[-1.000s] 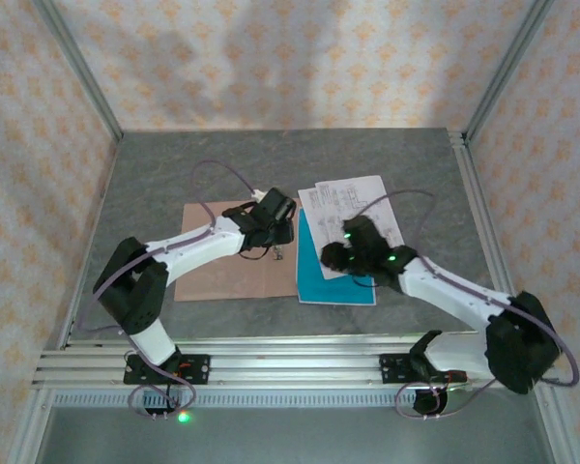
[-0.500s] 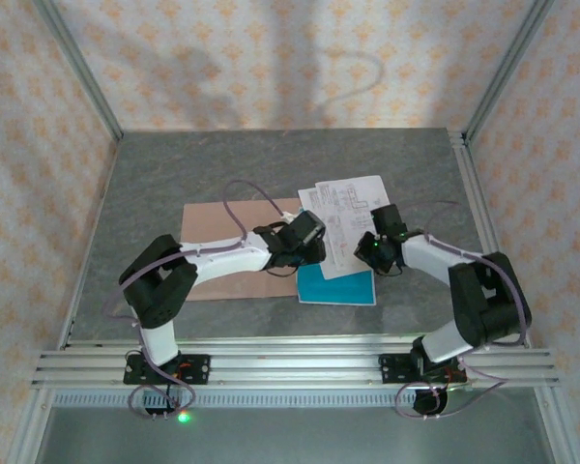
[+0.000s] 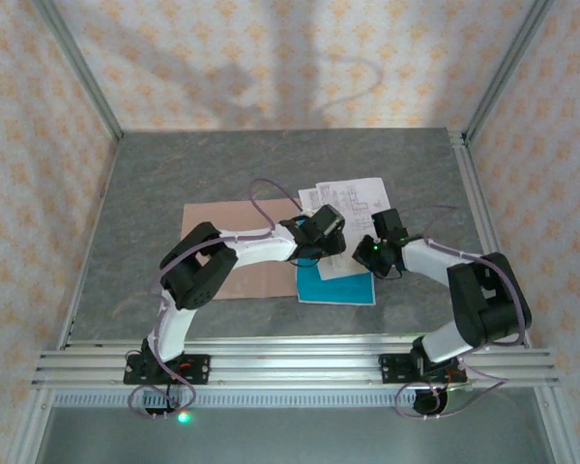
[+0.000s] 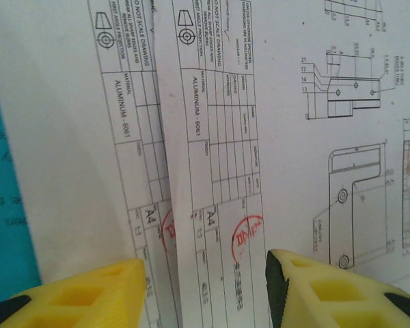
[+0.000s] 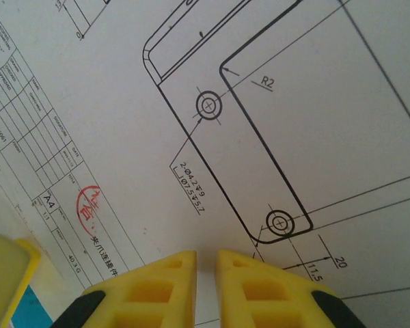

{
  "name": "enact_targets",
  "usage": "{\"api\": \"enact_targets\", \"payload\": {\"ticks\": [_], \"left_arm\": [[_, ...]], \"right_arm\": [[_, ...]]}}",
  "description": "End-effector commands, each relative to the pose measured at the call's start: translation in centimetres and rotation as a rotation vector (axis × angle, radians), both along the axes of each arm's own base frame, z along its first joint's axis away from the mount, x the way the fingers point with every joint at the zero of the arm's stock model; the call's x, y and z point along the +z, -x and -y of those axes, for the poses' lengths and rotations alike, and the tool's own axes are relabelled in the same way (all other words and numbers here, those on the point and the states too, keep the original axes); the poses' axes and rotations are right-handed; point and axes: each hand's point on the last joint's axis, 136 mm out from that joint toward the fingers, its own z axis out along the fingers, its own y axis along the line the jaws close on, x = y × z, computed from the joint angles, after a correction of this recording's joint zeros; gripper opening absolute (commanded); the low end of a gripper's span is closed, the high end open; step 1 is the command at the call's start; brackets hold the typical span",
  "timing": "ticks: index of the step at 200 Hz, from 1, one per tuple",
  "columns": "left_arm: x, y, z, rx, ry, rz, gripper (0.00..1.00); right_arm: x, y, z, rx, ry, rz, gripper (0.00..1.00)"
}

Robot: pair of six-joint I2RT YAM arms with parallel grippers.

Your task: Put the files into the folder

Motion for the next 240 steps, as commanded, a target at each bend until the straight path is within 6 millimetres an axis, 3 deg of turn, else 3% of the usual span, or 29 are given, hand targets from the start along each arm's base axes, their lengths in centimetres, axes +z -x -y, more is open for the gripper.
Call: {"api": "enact_targets", "payload": {"ticks": [1,59,134,177,190,213,240], "left_arm": [[0.6,-0.5,0.7,-0.004,0.009,0.006,0.49],[-0.6,-0.1,1.2,-0.007,0.042,-0.002,0.41],[1.2,0.1,1.0,-0.001,0.043,0.052,0.34],[0.5,0.2,1.3,-0.014,0.051,0.039,0.11],[0.4,0.2,1.3,-0.011,0.050,0.037,0.00],[1.5,0.3,0.8,-0.004,0.044,0.052,0.00],[3.4,0.7,-0.9,0.003,-0.014,0.067,0.00]], "right_arm": [[-1.0,1.5,0.4,-0.003,0.009,-0.051,0.15],[-1.1,1.6,0.1,0.004,-0.007,-0.057,0.15],[-1.4,1.8,0.2,0.002,-0.007,-0.063,0.15],[-1.2,1.7,-0.1,0.006,-0.022,-0.056,0.16],[-0.8,1.5,-0.1,0.008,-0.025,-0.043,0.21],[1.0,0.9,0.0,0.009,-0.019,0.012,0.39],[4.6,0.0,0.7,-0.012,-0.004,0.121,0.59]]}}
